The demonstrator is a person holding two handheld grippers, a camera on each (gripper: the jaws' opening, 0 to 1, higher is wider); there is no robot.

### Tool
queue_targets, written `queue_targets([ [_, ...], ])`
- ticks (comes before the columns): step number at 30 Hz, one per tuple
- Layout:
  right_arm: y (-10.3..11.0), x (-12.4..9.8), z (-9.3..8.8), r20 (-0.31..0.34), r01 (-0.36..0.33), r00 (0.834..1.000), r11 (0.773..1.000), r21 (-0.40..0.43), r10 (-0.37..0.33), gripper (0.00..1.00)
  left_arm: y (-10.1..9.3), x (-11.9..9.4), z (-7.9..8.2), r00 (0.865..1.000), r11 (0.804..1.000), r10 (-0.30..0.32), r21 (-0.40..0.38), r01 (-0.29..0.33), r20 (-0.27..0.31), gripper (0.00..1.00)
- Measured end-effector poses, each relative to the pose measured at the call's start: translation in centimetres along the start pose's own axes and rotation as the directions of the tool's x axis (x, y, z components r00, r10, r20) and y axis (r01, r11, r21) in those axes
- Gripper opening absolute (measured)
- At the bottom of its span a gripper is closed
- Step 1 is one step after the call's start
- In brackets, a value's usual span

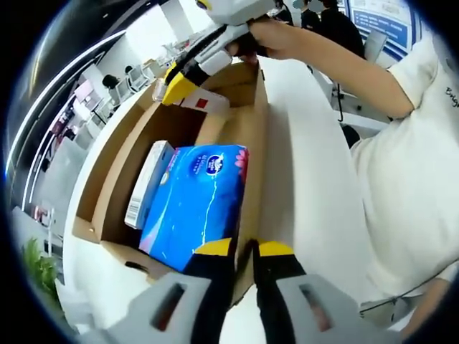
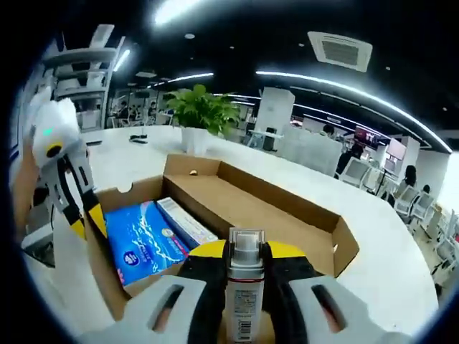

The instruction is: Operate the shoe box by opening the lid, removing the specified soft item, and placing it in the target area until the item is outside and the box remains undamaged.

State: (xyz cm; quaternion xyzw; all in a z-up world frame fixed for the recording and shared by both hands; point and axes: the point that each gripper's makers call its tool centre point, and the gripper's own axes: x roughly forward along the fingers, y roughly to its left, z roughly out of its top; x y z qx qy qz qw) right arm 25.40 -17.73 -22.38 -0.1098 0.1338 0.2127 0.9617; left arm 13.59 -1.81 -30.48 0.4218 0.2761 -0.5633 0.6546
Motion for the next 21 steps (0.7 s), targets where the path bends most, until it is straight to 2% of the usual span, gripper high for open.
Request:
queue_targets([
  [3,0.3,-0.5,0.4,0.053,-0.004,0.999,1.0,0.019,0.003,0.18,0.0,0.0,0.0,1.0,1.0,0.0,0.0,0.0,0.0,0.1],
  [5,0.4,-1.2,1.6,0.125,-0.004,0.992,0.999,0.046,-0.001,0.18,0.2,0.0,-0.1,1.0,1.0,0.0,0.003,0.0,-0.006,0.1],
  [10,-0.1,-2.2,2.5,0.171,0.006,0.985,0.994,0.113,-0.026,0.18,0.1,0.0,0.0,1.0,1.0,-0.008,-0.005,0.008,-0.001,0.1],
  [15,-0.9,-3.9,4.0,0.257,0.05,0.964,0.994,0.094,-0.073,0.18,0.3,0.3,0.0,1.0,1.0,-0.014,-0.011,0.015,0.02,0.1],
  [16,-1.3,-4.4,4.4,0.283,0.067,0.956,0.996,0.057,-0.08,0.18,0.3,0.3,0.0,1.0,1.0,-0.01,-0.008,0.011,0.02,0.1],
  [18,-1.1,-5.1,4.7,0.292,0.065,0.954,0.998,0.002,-0.063,0.18,0.3,0.4,0.1,1.0,1.0,-0.01,-0.005,0.01,0.012,0.1],
  [21,-1.2,-6.0,5.1,0.303,0.072,0.95,0.997,0.02,-0.074,0.18,0.5,0.3,-0.1,1.0,1.0,-0.003,0.002,0.003,0.002,0.11],
])
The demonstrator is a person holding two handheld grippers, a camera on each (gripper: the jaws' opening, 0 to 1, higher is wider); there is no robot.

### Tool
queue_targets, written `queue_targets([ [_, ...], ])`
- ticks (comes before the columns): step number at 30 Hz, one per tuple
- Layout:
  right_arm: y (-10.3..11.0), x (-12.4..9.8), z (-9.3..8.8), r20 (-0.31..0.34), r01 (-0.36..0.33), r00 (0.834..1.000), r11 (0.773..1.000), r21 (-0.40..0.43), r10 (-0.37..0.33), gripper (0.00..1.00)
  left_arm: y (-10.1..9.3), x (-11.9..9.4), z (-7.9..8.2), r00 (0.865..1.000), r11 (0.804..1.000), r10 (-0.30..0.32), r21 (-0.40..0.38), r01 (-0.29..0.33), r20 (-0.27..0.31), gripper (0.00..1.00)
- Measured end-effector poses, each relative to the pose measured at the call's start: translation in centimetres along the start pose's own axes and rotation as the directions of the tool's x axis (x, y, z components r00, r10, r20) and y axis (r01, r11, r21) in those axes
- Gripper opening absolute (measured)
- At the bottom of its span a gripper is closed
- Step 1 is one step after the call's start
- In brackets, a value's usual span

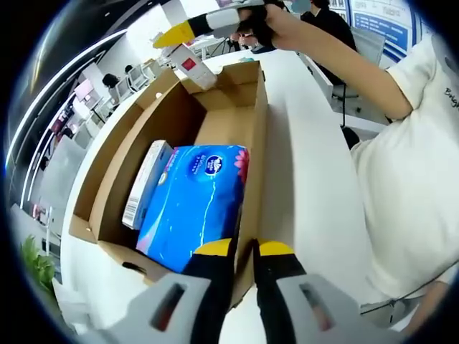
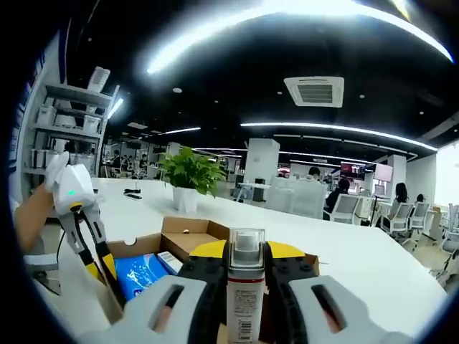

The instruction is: Operate the shoe box by opening the lid, removing the specified soft item, and placing it in the target area until the item is outside and the box remains undamaged.

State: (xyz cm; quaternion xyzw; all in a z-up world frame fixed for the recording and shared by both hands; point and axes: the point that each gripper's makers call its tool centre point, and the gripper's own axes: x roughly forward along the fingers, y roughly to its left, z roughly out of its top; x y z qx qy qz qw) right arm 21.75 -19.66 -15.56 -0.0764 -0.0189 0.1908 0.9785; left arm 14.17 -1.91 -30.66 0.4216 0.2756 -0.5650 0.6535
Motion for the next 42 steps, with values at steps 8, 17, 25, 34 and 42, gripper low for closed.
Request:
queue_targets([
  [8,-0.5,-0.6,0.4,0.008,0.019,1.0,1.0,-0.02,-0.019,0.18,-0.1,-0.2,-0.1,1.0,1.0,0.008,-0.001,-0.008,-0.019,0.12],
  [17,-1.3,-1.4,0.7,0.039,0.038,0.999,0.999,-0.022,-0.038,0.18,0.0,-0.4,0.0,0.999,0.998,0.041,0.043,-0.04,-0.018,0.13],
  [25,-2.2,-2.8,1.5,0.044,0.062,0.997,0.997,-0.049,-0.06,0.18,-0.1,-0.5,0.2,0.999,0.997,0.05,0.063,-0.048,-0.022,0.13],
  [34,-3.5,-4.1,1.7,0.049,0.097,0.994,0.994,-0.058,-0.094,0.18,0.5,-3.2,2.2,0.994,0.99,0.089,0.107,-0.095,0.061,0.07],
  [42,-4.7,-5.3,1.8,0.049,0.129,0.991,0.99,-0.055,-0.126,0.18,0.8,-2.3,1.4,0.996,0.995,0.072,0.064,-0.075,0.046,0.08],
])
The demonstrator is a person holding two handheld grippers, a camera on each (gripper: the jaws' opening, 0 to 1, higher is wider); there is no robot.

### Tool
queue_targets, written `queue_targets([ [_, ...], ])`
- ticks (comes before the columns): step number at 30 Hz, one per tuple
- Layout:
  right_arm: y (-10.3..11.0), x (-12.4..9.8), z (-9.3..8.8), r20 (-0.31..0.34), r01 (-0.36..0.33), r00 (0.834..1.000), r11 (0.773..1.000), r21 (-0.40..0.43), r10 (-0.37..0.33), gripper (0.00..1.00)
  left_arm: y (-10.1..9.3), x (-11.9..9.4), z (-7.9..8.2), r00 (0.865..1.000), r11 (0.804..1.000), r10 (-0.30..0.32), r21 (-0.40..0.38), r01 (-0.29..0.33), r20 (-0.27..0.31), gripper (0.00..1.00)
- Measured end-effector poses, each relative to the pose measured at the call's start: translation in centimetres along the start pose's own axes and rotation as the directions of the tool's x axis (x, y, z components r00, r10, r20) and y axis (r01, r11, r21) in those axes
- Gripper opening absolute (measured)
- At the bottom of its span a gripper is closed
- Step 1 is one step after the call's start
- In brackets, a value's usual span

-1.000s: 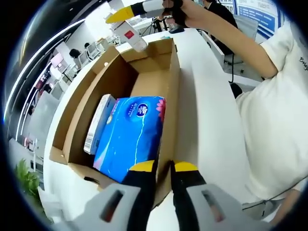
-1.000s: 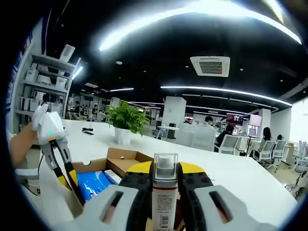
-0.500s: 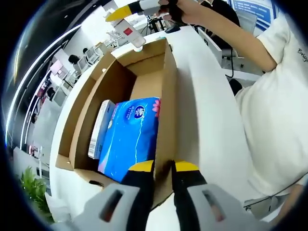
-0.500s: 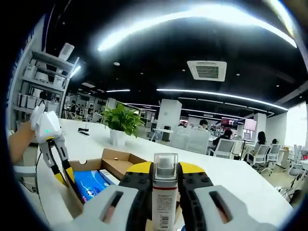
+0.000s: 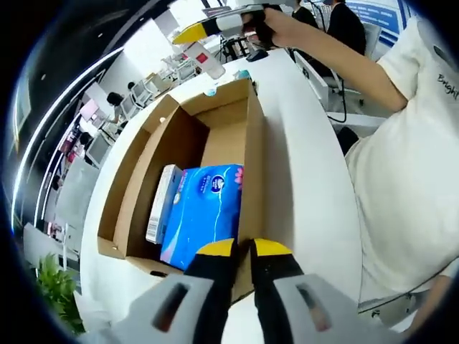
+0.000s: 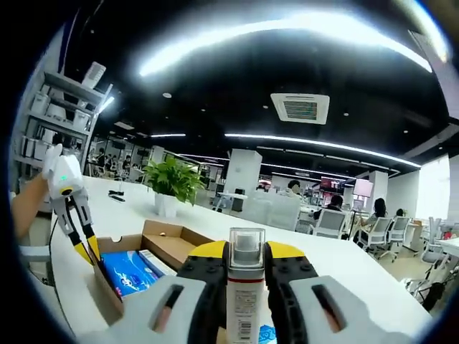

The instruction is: Operate the shoe box by opening the lid, removing the specified soft item, and placing it in the target area until the item is outside and the box remains undamaged.

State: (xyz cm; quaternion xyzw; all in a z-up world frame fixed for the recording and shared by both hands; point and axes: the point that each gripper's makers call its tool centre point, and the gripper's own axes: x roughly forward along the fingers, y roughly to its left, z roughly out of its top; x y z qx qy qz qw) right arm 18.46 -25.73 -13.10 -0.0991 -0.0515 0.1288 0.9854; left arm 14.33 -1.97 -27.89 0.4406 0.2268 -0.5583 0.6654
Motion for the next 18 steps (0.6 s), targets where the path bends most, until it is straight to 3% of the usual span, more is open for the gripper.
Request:
queue_targets([
  [4,-1.5,-0.8,0.3,0.012,0.049,0.999,0.999,0.007,-0.049,0.18,-0.2,0.1,0.1,1.0,0.999,-0.016,0.038,0.016,0.004,0.06],
  [6,-3.0,-1.6,0.7,0.026,0.078,0.997,0.997,0.026,-0.078,0.18,-0.3,0.1,0.0,1.0,1.0,-0.024,0.018,0.024,0.011,0.06],
  [10,-4.8,-3.2,2.4,0.142,0.097,0.983,0.988,0.123,-0.115,0.18,-0.3,0.1,0.1,0.999,0.999,-0.044,-0.002,0.045,0.018,0.05],
  [13,-6.4,-4.5,3.1,0.184,0.12,0.97,0.974,0.19,-0.156,0.18,-0.4,0.1,0.1,0.998,0.998,-0.057,-0.037,0.057,0.012,0.04],
  [18,-8.3,-6.4,4.2,0.226,0.206,0.947,0.971,0.123,-0.229,0.18,-0.6,0.1,0.1,0.999,0.999,-0.05,0.005,0.05,0.017,0.04],
])
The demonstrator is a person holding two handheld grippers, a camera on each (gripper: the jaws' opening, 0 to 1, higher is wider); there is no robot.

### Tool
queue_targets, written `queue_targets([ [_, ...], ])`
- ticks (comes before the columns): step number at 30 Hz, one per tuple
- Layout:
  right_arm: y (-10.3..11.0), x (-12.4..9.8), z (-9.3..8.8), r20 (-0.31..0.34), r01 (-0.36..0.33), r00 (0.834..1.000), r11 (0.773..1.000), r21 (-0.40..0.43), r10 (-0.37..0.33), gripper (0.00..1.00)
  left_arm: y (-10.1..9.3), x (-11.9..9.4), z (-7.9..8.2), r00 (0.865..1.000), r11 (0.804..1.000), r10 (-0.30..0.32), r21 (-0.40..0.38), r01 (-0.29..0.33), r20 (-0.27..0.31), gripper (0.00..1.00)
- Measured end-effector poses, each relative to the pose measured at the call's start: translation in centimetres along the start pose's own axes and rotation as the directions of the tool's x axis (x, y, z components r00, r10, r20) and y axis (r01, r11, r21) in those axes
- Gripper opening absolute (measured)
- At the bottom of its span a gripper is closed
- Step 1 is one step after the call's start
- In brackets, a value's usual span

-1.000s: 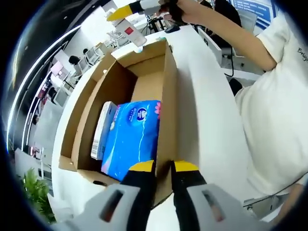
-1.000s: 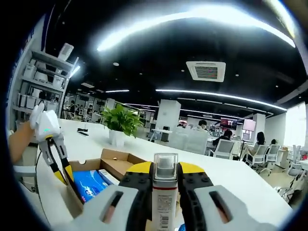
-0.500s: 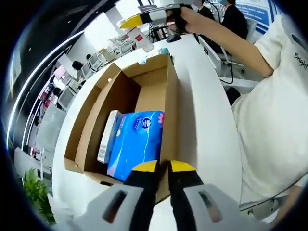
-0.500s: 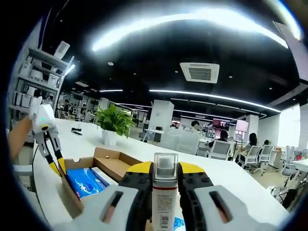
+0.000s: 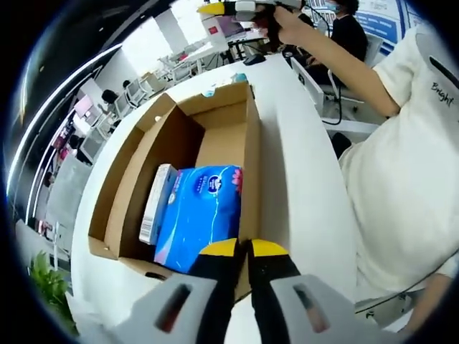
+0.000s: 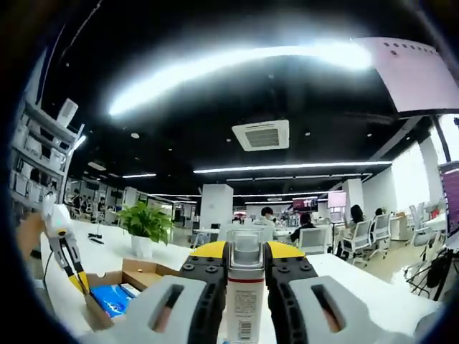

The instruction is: Operate the shoe box by opening the lid, removing the specified soft item, and placing it in the target area until the item is outside and the box remains undamaged.

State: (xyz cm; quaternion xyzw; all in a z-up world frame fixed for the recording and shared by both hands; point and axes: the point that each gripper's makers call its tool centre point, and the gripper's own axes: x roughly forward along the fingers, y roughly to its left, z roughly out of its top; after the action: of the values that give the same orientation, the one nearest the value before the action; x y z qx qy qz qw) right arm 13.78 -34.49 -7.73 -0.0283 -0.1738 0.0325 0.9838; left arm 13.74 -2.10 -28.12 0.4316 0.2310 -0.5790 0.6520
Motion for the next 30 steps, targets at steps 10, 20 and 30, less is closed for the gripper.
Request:
queue_targets([
  [10,-0.9,-0.8,1.5,0.101,0.03,0.995,0.997,-0.065,-0.024,0.18,0.0,-0.1,0.0,1.0,1.0,0.013,0.021,-0.014,0.005,0.05],
  [20,-5.5,0.9,2.3,0.056,0.031,0.998,0.996,-0.081,-0.026,0.18,0.0,-0.1,0.1,1.0,1.0,0.007,0.017,-0.008,0.027,0.05],
  [30,-9.1,-0.5,1.0,0.086,0.073,0.994,0.997,0.004,-0.073,0.19,0.0,-0.1,0.0,1.0,1.0,0.001,0.006,-0.001,-0.002,0.05],
])
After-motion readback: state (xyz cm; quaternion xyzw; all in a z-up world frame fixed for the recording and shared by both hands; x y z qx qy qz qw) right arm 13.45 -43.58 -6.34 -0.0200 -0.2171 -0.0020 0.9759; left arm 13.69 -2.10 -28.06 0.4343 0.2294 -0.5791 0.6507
